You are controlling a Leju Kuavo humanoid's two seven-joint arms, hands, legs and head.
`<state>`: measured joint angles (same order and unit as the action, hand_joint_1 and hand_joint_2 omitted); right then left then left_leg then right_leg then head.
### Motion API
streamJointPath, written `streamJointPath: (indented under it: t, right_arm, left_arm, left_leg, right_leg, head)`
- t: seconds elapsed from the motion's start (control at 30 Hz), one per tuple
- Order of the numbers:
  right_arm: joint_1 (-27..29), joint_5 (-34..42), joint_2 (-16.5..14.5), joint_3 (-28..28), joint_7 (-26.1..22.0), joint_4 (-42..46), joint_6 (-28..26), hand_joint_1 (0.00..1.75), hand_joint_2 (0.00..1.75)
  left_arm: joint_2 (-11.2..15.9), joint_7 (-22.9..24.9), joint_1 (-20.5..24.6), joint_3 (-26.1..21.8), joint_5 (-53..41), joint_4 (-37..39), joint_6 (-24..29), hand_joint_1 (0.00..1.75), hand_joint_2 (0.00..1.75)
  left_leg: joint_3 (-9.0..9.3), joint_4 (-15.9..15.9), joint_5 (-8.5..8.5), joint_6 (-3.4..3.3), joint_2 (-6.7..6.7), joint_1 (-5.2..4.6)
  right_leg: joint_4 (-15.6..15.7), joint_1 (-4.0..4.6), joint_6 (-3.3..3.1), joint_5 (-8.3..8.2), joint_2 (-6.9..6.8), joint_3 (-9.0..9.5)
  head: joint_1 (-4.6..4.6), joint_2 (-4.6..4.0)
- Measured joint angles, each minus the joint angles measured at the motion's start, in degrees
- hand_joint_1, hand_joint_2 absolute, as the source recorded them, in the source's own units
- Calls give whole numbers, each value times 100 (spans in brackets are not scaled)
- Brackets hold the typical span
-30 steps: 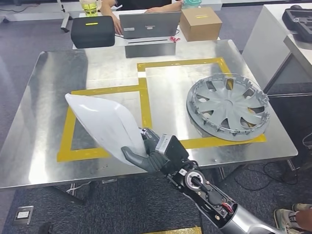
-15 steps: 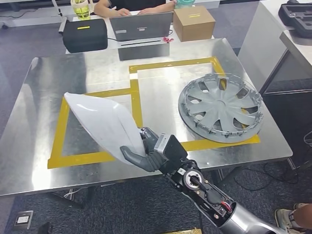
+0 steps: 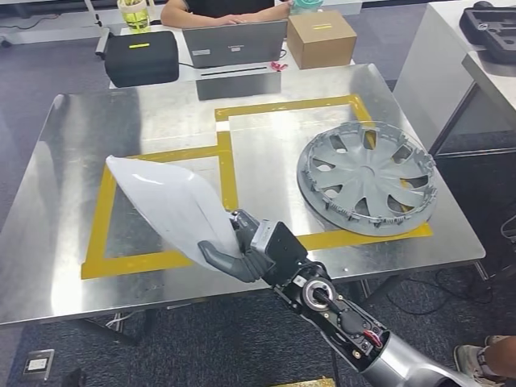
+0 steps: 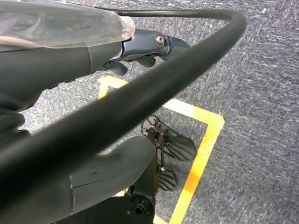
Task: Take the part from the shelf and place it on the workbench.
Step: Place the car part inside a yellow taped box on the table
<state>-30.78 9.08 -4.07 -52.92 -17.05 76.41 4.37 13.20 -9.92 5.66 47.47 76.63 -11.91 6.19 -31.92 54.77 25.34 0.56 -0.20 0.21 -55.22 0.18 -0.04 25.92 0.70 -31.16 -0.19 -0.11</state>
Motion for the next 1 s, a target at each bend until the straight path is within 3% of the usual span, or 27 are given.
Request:
streamJointPath:
  t: [0.13, 0.23, 0.27, 0.33, 0.37, 0.4, 0.43, 0.47, 0.53, 0.57, 0.63, 0.7, 0.77, 0.83, 0.9, 0.93, 1.0]
  right_arm:
    - [-1, -11, -1, 0, -4, -6, -9, 171, 175]
    - [-17, -23, -8, 0, -4, -5, -15, 171, 175]
    - [-26, -34, -9, -1, -4, -5, -20, 171, 175]
    - [-29, -63, -7, -1, 0, -10, -31, 171, 175]
    - [-18, -76, -5, -2, 3, -18, -37, 171, 175]
    - [-6, -86, -3, -2, 7, -28, -42, 171, 175]
    - [1, -93, -2, -3, 10, -37, -46, 171, 175]
    - [4, -97, -2, -4, 12, -44, -48, 171, 175]
    - [2, -107, -2, -4, 14, -50, -48, 171, 175]
    - [1, -111, -2, -4, 14, -52, -48, 171, 175]
    - [5, -116, -1, -4, 18, -57, -48, 171, 175]
    - [2, -119, -6, -4, 21, -55, -48, 171, 175]
    - [-15, -121, -16, -4, 18, -51, -49, 171, 175]
    - [-18, -122, -20, -3, 15, -53, -51, 171, 175]
    - [-6, -128, -20, -3, 16, -59, -52, 171, 175]
    - [-1, -131, -20, -4, 16, -62, -54, 171, 175]
    - [-1, -134, -20, -7, 16, -64, -54, 171, 175]
  left_arm:
    - [1, -2, 0, 0, 2, 0, 0, 0, 175]
    - [1, -2, 1, 0, 6, 0, 0, 0, 175]
    - [0, -2, 2, 0, 8, 0, 0, 0, 175]
    - [0, -2, 0, 0, 9, 0, 0, 0, 175]
    - [-1, -2, -4, 0, 9, 0, 0, 0, 175]
    - [-1, -2, -9, 0, 9, 0, 0, 0, 175]
    - [-2, -2, -13, 0, 9, 0, 0, 0, 175]
    - [-4, -2, -16, 0, 9, 0, 0, 0, 175]
    - [-7, -3, -12, 0, 9, 0, 0, 0, 175]
    - [-7, -3, -4, 0, 10, 0, 0, 0, 175]
    - [-5, -8, 5, 0, 10, 0, 0, 0, 175]
    - [-4, -11, -14, 0, 11, 0, 0, 0, 175]
    - [-7, -11, -13, 0, 10, 0, 1, 0, 175]
    - [-11, -13, 12, 0, 7, 0, 1, 0, 175]
    - [-13, -13, 12, 0, 3, 0, 1, 0, 175]
    - [-14, -13, 5, 0, 1, 0, 0, 0, 175]
    - [-12, -13, -5, 0, -3, 0, 1, 0, 175]
  left_leg:
    - [-3, -1, 8, -36, 0, -32]
    - [73, -127, -43, -105, -9, 22]
    - [104, -170, -60, -123, -16, 47]
    - [122, -186, -64, -135, -48, 59]
    - [123, -184, -59, -133, -78, 63]
    - [128, -181, -52, -126, -116, 70]
    - [137, -177, -43, -113, -163, 80]
    - [154, -170, -29, -92, -216, 94]
    - [173, -143, 9, -25, -323, 117]
    - [157, -118, 19, 16, -375, 122]
    - [91, -95, 3, 96, -472, 145]
    - [63, -94, 1, 170, -528, 179]
    - [-70, 195, 150, 220, -340, 170]
    - [-494, 975, 464, 241, -95, 150]
    - [-919, 1648, 634, 243, -38, 149]
    - [-981, 1684, 562, 236, -28, 148]
    - [-730, 1068, 137, 202, 69, 138]
  right_leg:
    - [15, -29, 32, -3, -4, 9]
    - [-73, -19, 98, 96, -22, -17]
    - [-289, -18, 119, 226, -25, -108]
    - [-1064, -42, 154, 583, -30, -463]
    - [-1439, -57, 174, 704, -30, -647]
    - [-1642, -73, 195, 724, -30, -759]
    - [-1615, -91, 214, 628, -29, -762]
    - [-1344, -111, 229, 429, -18, -646]
    - [-537, -157, 251, 39, 153, -272]
    - [-225, -173, 244, -43, 244, -114]
    - [-27, -157, 198, -13, 326, 6]
    - [15, -140, 121, -4, 228, 43]
    - [84, -142, 38, -9, 101, 114]
    - [118, -121, -28, 6, -52, 156]
    - [118, -94, -62, 31, -198, 168]
    - [118, -85, -68, 46, -263, 178]
    - [118, -75, -58, 86, -384, 224]
  head:
    - [-18, 0]
    - [-24, 0]
    - [-6, 0]
    - [51, 0]
    - [72, 0]
    - [85, 0]
    - [96, 0]
    - [107, 0]
    - [137, 0]
    - [151, 0]
    - [145, 0]
    - [121, 0]
    - [50, 0]
    - [-55, 0]
    - [-114, 0]
    - [-134, 0]
    - [-177, 0]
